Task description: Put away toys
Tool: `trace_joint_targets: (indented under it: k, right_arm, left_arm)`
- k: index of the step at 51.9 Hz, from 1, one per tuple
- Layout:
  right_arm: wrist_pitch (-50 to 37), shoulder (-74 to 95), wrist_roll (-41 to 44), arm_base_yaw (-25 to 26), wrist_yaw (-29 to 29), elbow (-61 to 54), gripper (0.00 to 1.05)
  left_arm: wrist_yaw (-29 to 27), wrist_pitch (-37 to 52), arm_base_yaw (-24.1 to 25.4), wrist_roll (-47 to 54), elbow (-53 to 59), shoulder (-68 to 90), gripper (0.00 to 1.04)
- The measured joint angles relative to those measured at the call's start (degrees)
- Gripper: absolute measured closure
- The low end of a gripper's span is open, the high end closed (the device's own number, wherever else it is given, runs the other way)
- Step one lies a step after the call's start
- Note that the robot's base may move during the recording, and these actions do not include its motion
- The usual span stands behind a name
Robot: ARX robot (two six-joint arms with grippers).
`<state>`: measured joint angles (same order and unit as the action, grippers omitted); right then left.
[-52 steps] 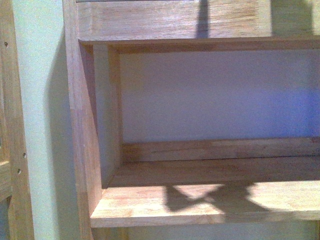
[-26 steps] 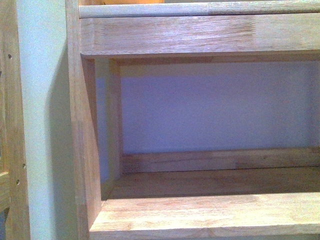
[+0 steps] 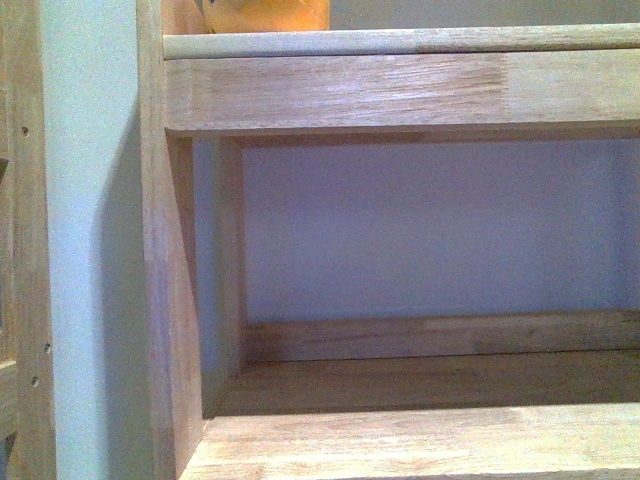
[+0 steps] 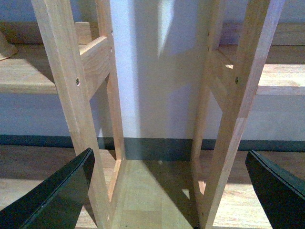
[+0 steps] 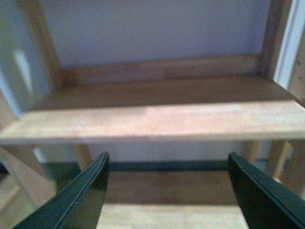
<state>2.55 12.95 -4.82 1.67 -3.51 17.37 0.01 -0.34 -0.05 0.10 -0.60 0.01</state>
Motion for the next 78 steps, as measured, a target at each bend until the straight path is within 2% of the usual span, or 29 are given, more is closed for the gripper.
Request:
trace_joint_targets:
  k: [5,9,21,70,78]
  right_arm:
    - [1.3,-1.2,2.1,-1.1,3.1,-2.1,0.43]
    - [1.1,-2.3,3.1,-1.2,3.3,-3.7,0.53]
    - [-0.8,-6.0,4.5,-1.4,3.3,-9.3,1.02]
    - [-2.3,-12.5,4.5,-1.5,3.3,-16.5,1.01]
    - [-2.3,-12.5,4.6,-1.5,3.3,-16.5,0.71]
  left_arm:
    - [0.0,0.0,0.0,0.0,0.0,0.0,0.06]
    - [0.0,0.0,0.0,0.0,0.0,0.0,0.06]
    - [0.0,0.0,0.0,0.0,0.0,0.0,0.06]
    - [0.0,0.0,0.0,0.0,0.0,0.0,0.06]
    - [0.0,0.0,0.0,0.0,0.0,0.0,0.06]
